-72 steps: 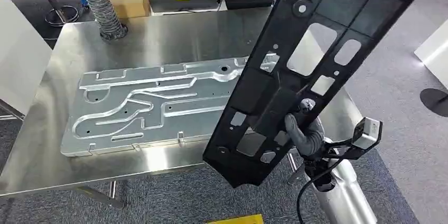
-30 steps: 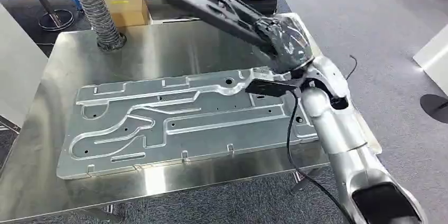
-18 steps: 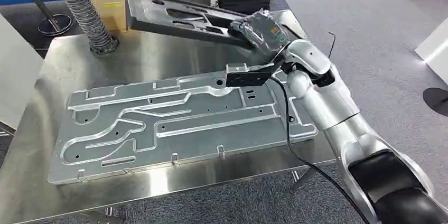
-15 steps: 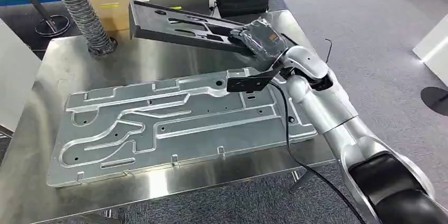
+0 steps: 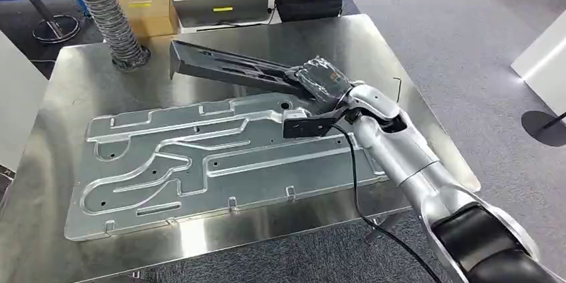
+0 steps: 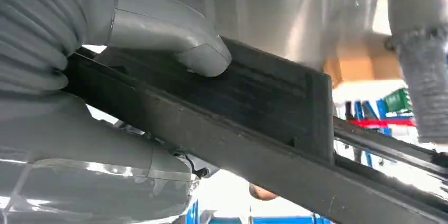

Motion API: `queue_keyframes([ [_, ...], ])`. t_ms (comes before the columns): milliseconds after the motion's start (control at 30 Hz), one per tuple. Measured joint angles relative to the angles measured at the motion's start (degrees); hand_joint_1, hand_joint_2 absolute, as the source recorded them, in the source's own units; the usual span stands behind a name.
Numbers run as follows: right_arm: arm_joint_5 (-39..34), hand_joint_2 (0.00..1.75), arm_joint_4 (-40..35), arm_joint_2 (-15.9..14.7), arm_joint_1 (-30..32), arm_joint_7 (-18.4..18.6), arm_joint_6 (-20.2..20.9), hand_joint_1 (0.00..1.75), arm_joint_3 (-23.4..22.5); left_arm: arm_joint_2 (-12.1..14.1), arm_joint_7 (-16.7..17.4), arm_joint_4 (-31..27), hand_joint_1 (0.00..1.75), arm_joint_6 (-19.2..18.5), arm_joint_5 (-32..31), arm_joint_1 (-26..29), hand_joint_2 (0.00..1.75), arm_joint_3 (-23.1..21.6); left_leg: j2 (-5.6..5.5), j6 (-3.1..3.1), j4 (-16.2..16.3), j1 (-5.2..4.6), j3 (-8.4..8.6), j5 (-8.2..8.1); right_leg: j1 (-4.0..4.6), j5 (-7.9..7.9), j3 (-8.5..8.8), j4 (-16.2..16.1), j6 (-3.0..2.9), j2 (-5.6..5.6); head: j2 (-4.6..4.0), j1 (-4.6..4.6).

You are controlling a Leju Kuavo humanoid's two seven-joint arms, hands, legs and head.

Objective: Take the parts from the cabinet and place them on the table.

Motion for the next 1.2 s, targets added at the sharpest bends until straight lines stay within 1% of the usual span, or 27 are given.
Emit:
queue_keyframes([
  [33, 0.0, 1.75, 0.3, 0.0, -0.1, -0.1, 0.0, 1.75, 0.1, 0.0, 0.0, 0.0, 0.0, 0.0, 0.0, 0.0, 1.75, 0.0, -0.01, -0.17, 0.0, -0.03, 0.12, -0.14, 0.05, 2.4, 2.46, -5.4, -0.38, 0.1, 0.0, 0.0],
  [67, -0.2, 1.75, 0.7, 0.0, -0.3, -0.4, 0.0, 1.75, 0.3, -0.1, 0.0, 0.0, 0.0, 0.0, 0.0, -0.1, 1.75, 0.0, -0.02, -0.42, 0.1, -0.2, 0.09, -0.29, 0.31, 2.47, 3.35, -7.7, -0.8, 0.67, 0.0, 0.0],
  [167, -0.1, 1.75, 2.0, 0.1, -0.6, -0.8, 0.6, 1.75, 1.0, -0.1, -0.1, 0.0, 0.0, 0.0, 0.0, -0.2, 1.75, 0.0, -0.06, -1.22, -0.2, -0.24, 0.27, -0.46, 0.82, 2.51, 3.22, -7.7, -1.73, 0.39, 0.0, 0.0],
  [200, 0.6, 1.75, 2.4, 0.1, -1.0, -0.9, 0.7, 1.75, 1.4, -0.1, -0.1, 0.0, 0.0, 0.0, 0.0, -0.2, 1.75, 0.0, -0.06, -1.55, -0.2, -0.31, 0.42, -0.53, 0.74, 2.63, 3.33, -8.0, -2.06, 0.37, 0.0, 0.0],
  [233, 1.4, 1.75, 2.7, -0.2, -1.4, -0.7, 0.7, 1.75, 1.8, 0.0, -0.2, 0.0, 0.0, 0.0, 0.0, -0.2, 1.75, 0.0, -0.12, -1.8, 0.4, -0.25, 0.2, -1.18, 0.01, 2.87, 3.91, -8.5, -2.49, 0.32, 0.0, 0.0],
  [267, 2.1, 1.75, 3.1, -0.7, -2.1, -0.7, 0.6, 1.75, 2.7, 0.0, -0.2, 0.0, 0.0, 0.1, 0.0, -0.2, 1.75, 0.0, -0.37, -1.93, 2.5, -0.31, -0.53, -2.67, -0.02, 2.77, 4.17, -8.7, -2.85, 0.33, 0.0, 0.0],
  [333, 2.9, 1.75, 3.8, -1.4, -3.3, -0.6, 0.7, 1.75, 4.2, 0.0, -0.3, 0.0, 0.0, 0.1, 0.0, -0.1, 1.75, 0.0, -0.72, -2.11, 11.6, -0.04, -4.56, -6.99, 0.07, 2.59, 4.37, -8.7, -3.18, 0.25, 0.0, 0.0],
  [367, 3.0, 1.75, 4.3, -1.6, -3.6, -0.6, 0.7, 1.75, 4.9, 0.0, -0.3, 0.0, 0.0, 0.1, 0.1, -0.1, 1.75, 0.0, -0.71, -2.24, 16.2, 0.01, -6.85, -8.63, 0.12, 2.5, 4.42, -8.6, -3.26, 0.25, 0.0, 0.0],
  [400, 3.2, 1.75, 4.6, -1.8, -3.8, -0.6, 0.8, 1.75, 5.6, 0.0, -0.4, 0.0, 0.0, 0.1, 0.2, -0.1, 1.75, 0.0, -0.71, -2.3, 18.6, 0.02, -8.18, -8.95, 0.13, 2.43, 4.45, -8.5, -3.26, 0.25, 0.0, 0.0],
  [433, 3.3, 1.75, 5.0, -2.1, -4.0, -0.7, 0.9, 1.75, 6.3, 0.0, -0.5, 0.0, 0.0, 0.1, 0.2, -0.2, 1.75, 0.0, -0.7, -2.31, 18.1, 0.04, -8.1, -7.66, 0.13, 2.28, 4.59, -8.5, -3.23, 0.27, 0.0, 0.0],
  [467, 3.3, 1.75, 5.3, -2.2, -4.2, -0.8, 1.0, 1.75, 6.9, 0.0, -0.5, 0.0, 0.0, 0.1, 0.2, -0.2, 1.75, 0.0, -0.69, -2.27, 14.9, 0.08, -6.73, -5.45, 0.13, 2.1, 4.75, -8.3, -3.2, 0.3, 0.0, 0.0],
  [533, 3.3, 1.75, 5.8, -2.4, -5.0, -0.9, 1.0, 1.75, 7.8, 0.0, -0.5, 0.0, 0.0, 0.1, 0.2, -0.1, 1.75, 0.0, -0.55, -1.88, 4.4, 0.08, -1.87, 0.15, 0.11, 1.55, 5.11, -7.8, -2.83, 0.45, 0.0, 0.0],
  [567, 3.3, 1.75, 6.0, -2.7, -5.4, -0.9, 1.0, 1.75, 8.3, 0.0, -0.6, 0.0, 0.0, 0.1, 0.2, -0.1, 1.75, 0.0, -0.18, -1.57, 1.9, -0.08, -0.46, -0.03, 0.27, 1.28, 5.0, -7.6, -2.51, 0.45, 0.0, 0.0],
  [600, 3.3, 1.75, 6.3, -3.0, -6.0, -0.9, 1.1, 1.75, 8.7, 0.0, -0.6, 0.0, 0.0, 0.1, 0.2, -0.2, 1.75, 0.0, -0.34, -1.4, 0.5, -0.27, -0.02, -0.51, 0.56, 1.24, 4.56, -7.2, -2.24, 0.45, 0.0, 0.0],
  [700, 3.3, 1.75, 6.8, -3.1, -6.4, -0.9, 1.2, 1.75, 9.4, 0.0, -0.9, 0.0, 0.0, 0.1, 0.2, 0.0, 1.75, 0.0, -0.59, -0.79, 0.8, -0.41, -0.28, -0.39, 0.46, 1.43, 4.49, -7.4, -1.36, 0.29, 0.0, 0.0],
  [733, 3.3, 1.75, 7.0, -3.1, -6.5, -0.9, 1.2, 1.75, 9.6, 0.0, -0.9, 0.0, 0.0, 0.0, 0.2, 0.0, 1.75, 0.1, -0.45, -0.31, 0.2, 0.05, -0.07, -0.08, 0.31, 1.0, 4.39, -7.1, -0.97, 0.3, 0.0, 0.0],
  [767, 3.3, 1.75, 7.2, -3.1, -6.8, -0.9, 1.2, 1.75, 9.8, 0.0, -1.0, 0.0, 0.0, 0.0, 0.2, -0.1, 1.75, 0.1, -0.29, -0.08, 0.1, 0.03, -0.06, 0.01, 0.23, -0.13, 3.81, -5.6, -0.55, 0.13, 0.0, 0.0],
  [800, 3.4, 1.75, 7.3, -2.8, -7.0, -0.7, 1.2, 1.75, 10.0, 0.0, -1.0, 0.0, 0.0, -0.1, 0.1, -0.2, 1.75, 0.1, -0.24, 0.18, 0.1, 0.02, -0.1, 0.01, 0.2, -2.18, 2.18, -2.3, -0.22, 0.03, 0.0, 0.0],
  [833, 3.4, 1.75, 7.5, -2.5, -7.1, -0.5, 1.2, 1.75, 10.2, 0.0, -1.0, 0.0, 0.0, -0.2, 0.0, -0.2, 1.75, 0.1, -0.05, 0.27, 0.1, -0.02, -0.11, -0.04, 0.14, -4.54, -0.16, 2.6, 0.1, 0.01, 0.0, 0.0],
  [867, 3.6, 1.75, 7.6, -2.1, -7.0, -0.5, 1.2, 1.75, 10.4, 0.0, -1.0, 0.0, 0.0, -0.2, 0.0, -0.1, 1.75, 0.1, 0.01, 0.31, 0.1, -0.06, -0.11, -0.07, 0.13, -6.27, -2.48, 7.1, 0.31, 0.01, 0.0, 0.0],
  [900, 3.6, 1.75, 7.9, -1.9, -6.9, -0.5, 1.3, 1.75, 10.6, 0.0, -1.0, 0.0, 0.0, -0.2, 0.0, -0.1, 1.75, 0.1, 0.08, 0.31, 0.2, -0.06, -0.11, -0.08, 0.09, -6.99, -4.26, 10.3, 0.41, 0.0, 0.0, 0.0],
  [933, 3.7, 1.75, 8.1, -1.7, -6.8, -0.4, 1.3, 1.75, 10.8, 0.0, -1.0, 0.0, 0.0, -0.2, 0.0, 0.0, 1.75, 0.1, 0.08, 0.3, 0.2, -0.06, -0.09, -0.09, 0.01, -6.29, -4.82, 10.7, 0.42, -0.04, 0.0, 0.0],
  [967, 3.8, 1.75, 8.3, -1.7, -6.8, -0.4, 1.3, 1.75, 11.1, 0.0, -1.0, 0.0, 0.0, -0.2, -0.2, -0.1, 1.75, 0.1, 0.06, 0.25, 0.2, -0.05, -0.05, -0.13, -0.05, -4.25, -3.82, 8.2, 0.38, -0.06, 0.0, 0.0],
  [1033, 4.2, 1.75, 8.3, -1.7, -7.2, -0.1, 1.3, 1.75, 11.5, 0.0, -1.0, 0.0, 0.0, -0.2, -0.3, -0.1, 1.75, 0.0, 0.01, 0.0, 0.2, -0.05, 0.19, -0.3, -0.04, 1.13, 1.14, -2.4, 0.09, -0.04, 0.0, 0.0],
  [1067, 4.4, 1.75, 8.4, -1.7, -7.6, 0.1, 1.3, 1.75, 11.6, 0.0, -1.0, 0.0, 0.0, -0.2, -0.3, -0.1, 1.75, 0.0, 0.0, -0.23, 0.2, -0.06, 0.24, -0.43, -0.03, 2.44, 3.38, -7.2, -0.22, 0.2, 0.0, 0.0],
  [1100, 4.7, 1.75, 8.5, -1.7, -7.9, 0.3, 1.3, 1.75, 11.8, 0.0, -1.0, 0.0, 0.0, -0.2, -0.3, -0.2, 1.75, 0.0, -0.18, -0.57, 0.3, -0.44, 0.18, -0.52, 0.56, 2.43, 3.4, -7.5, -0.71, 0.46, 0.0, 0.0],
  [1200, 5.2, 1.75, 8.8, -1.7, -8.0, 0.7, 1.3, 1.75, 12.6, 0.0, -1.0, 0.0, 0.0, -0.2, -0.3, -0.2, 1.75, 0.0, -0.08, -1.42, -0.1, -0.24, 0.46, -0.61, 0.78, 2.26, 3.24, -7.4, -1.86, 0.33, 0.0, 0.0],
])
